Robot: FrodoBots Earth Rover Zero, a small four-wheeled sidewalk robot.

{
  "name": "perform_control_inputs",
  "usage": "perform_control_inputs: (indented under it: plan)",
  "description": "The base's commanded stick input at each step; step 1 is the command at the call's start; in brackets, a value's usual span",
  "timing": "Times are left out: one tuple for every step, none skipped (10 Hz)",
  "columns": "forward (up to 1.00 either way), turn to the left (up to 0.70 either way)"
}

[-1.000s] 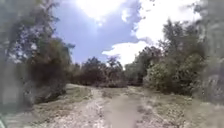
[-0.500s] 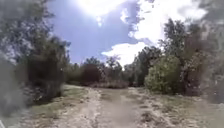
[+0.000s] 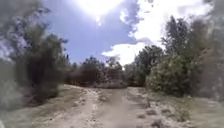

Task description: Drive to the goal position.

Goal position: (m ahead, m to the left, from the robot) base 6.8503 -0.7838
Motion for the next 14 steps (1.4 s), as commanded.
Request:
perform_control_inputs:
  plan:
    - [0.85, 0.0]
    - [0.85, 0.0]
    - [0.85, 0.0]
    - [0.85, 0.0]
    - [0.85, 0.0]
    - [0.85, -0.03]
    - [0.85, -0.16]
    - [0.85, -0.31]
    - [0.85, -0.34]
    - [0.85, -0.34]
    - [0.85, -0.06]
    - [0.85, 0.0]
    - [0.85, 0.0]
    - [0.85, 0.0]
